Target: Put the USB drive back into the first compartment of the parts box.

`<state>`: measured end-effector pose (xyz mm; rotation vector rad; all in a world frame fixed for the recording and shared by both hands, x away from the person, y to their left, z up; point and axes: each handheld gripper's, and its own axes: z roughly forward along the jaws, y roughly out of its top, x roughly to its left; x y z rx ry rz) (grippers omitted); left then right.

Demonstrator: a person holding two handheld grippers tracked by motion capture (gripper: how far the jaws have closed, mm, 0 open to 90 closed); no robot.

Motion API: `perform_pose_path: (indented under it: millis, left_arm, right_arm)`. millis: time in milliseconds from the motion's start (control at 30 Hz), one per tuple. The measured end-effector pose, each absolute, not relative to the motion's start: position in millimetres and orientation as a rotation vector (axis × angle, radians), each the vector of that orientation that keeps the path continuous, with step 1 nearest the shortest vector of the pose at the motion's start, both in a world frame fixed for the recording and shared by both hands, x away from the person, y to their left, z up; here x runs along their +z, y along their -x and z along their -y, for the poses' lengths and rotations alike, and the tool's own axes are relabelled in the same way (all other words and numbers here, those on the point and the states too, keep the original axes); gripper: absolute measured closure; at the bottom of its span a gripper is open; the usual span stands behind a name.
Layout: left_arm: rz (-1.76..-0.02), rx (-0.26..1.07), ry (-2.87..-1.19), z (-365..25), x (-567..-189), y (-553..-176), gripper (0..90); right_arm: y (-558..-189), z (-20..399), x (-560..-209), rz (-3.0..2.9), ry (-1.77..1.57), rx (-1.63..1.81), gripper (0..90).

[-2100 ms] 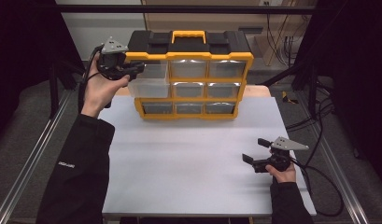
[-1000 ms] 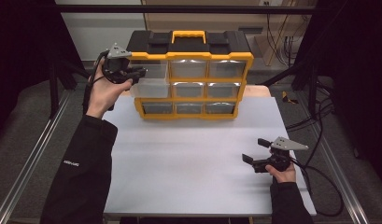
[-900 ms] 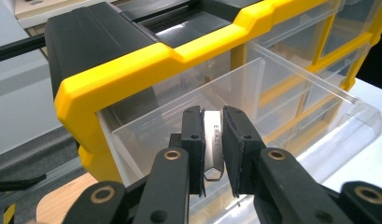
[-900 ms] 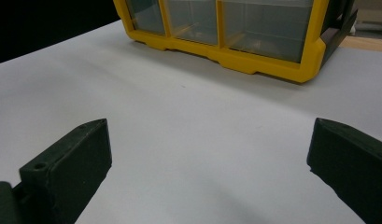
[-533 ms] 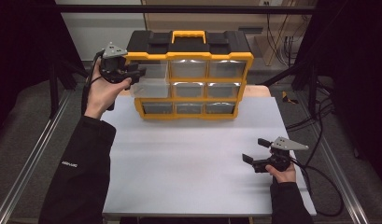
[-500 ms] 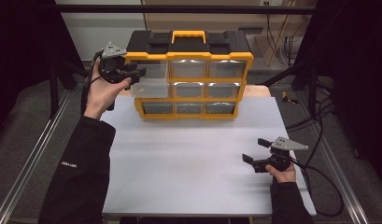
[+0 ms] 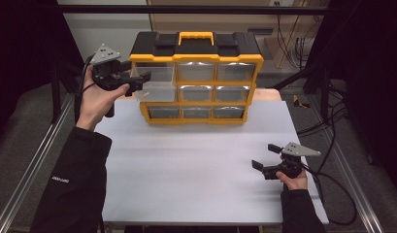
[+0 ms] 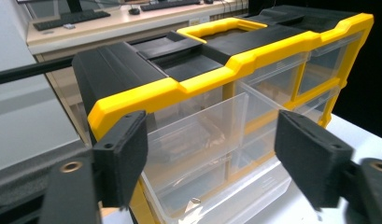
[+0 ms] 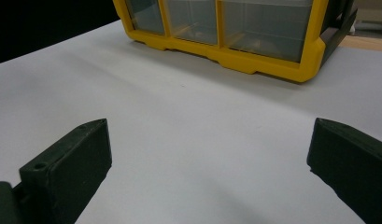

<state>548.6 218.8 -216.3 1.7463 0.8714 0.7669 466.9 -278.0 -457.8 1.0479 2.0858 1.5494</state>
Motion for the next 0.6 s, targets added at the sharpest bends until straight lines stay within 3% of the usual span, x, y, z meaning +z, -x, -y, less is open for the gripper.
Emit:
perform_pose_path:
  millis: [233, 600]
  left_arm:
    - [-0.847, 0.754, -1.763, -217, -218, -540, 13.4]
    - [-0.823, 0.74, -1.769, -220, -222, -528, 5.7]
  right_arm:
    - [-467, 278, -458, -2.085, -1.049, 1.55, 0.6]
    - [-467, 278, -457, -2.081, -1.047, 1.55, 0.6]
